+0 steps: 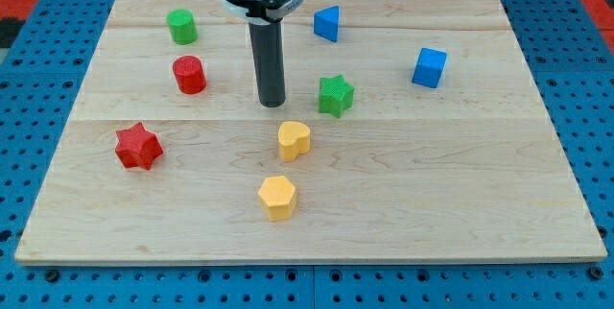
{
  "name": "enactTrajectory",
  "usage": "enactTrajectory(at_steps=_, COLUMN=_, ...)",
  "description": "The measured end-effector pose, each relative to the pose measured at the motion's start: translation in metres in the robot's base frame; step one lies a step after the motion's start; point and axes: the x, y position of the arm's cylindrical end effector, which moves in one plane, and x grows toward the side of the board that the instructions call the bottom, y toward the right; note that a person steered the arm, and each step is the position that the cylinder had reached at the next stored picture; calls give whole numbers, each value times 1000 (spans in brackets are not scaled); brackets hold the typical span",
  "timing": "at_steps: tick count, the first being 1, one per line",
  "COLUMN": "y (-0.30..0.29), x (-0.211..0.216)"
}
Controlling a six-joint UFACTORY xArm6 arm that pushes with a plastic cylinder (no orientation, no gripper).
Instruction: Nudge the green star right a bit
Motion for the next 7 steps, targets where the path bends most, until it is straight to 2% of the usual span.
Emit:
enactTrajectory(at_steps=5, y=22, x=2)
enactTrajectory(at_steps=7, y=13, x=-28)
